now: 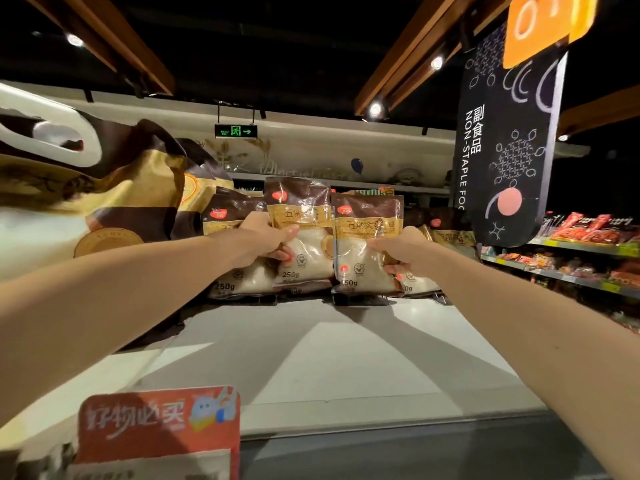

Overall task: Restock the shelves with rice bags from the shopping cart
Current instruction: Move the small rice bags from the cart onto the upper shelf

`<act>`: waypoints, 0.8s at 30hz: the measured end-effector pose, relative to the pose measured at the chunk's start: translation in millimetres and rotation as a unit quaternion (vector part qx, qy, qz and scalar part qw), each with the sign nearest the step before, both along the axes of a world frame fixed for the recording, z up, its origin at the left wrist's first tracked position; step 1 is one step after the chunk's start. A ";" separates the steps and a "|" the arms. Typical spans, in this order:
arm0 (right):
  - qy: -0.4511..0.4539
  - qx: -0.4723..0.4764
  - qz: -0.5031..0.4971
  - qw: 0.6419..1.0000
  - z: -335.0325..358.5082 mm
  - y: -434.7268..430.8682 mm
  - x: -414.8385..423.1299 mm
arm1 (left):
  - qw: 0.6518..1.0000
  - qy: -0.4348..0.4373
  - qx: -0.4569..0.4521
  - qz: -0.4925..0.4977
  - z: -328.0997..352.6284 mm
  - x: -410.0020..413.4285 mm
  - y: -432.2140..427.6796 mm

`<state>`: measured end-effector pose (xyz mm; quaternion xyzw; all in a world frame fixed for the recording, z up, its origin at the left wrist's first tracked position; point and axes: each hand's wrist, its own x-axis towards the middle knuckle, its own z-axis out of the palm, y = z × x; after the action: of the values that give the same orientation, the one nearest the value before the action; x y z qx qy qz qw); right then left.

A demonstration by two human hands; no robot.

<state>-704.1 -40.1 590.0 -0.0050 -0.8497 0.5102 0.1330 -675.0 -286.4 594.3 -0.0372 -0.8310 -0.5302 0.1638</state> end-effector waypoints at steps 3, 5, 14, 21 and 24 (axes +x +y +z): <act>-0.004 0.005 0.008 1.000 -0.7 5.8 1.7 | 0.999 -0.033 -0.035 -0.006 -3.7 0.3 7.4; -0.019 0.019 0.014 1.000 -1.6 8.4 1.4 | 0.996 -0.044 -0.076 0.004 -3.2 1.3 12.6; -0.048 0.324 -0.040 0.944 -0.8 17.9 19.1 | 0.922 -0.062 -0.368 0.104 -7.7 14.6 32.3; -0.152 0.280 0.099 0.943 3.3 -1.0 32.4 | 0.958 0.062 -0.259 0.102 -19.3 11.5 29.1; -0.100 0.344 0.090 0.929 -4.9 -1.9 35.7 | 0.953 0.088 -0.278 0.083 -17.6 11.5 27.8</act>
<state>-668.4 -42.0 585.1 0.0664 -0.9789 0.1933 -0.0056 -663.5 -258.5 576.6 -0.0585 -0.9282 -0.2574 0.2624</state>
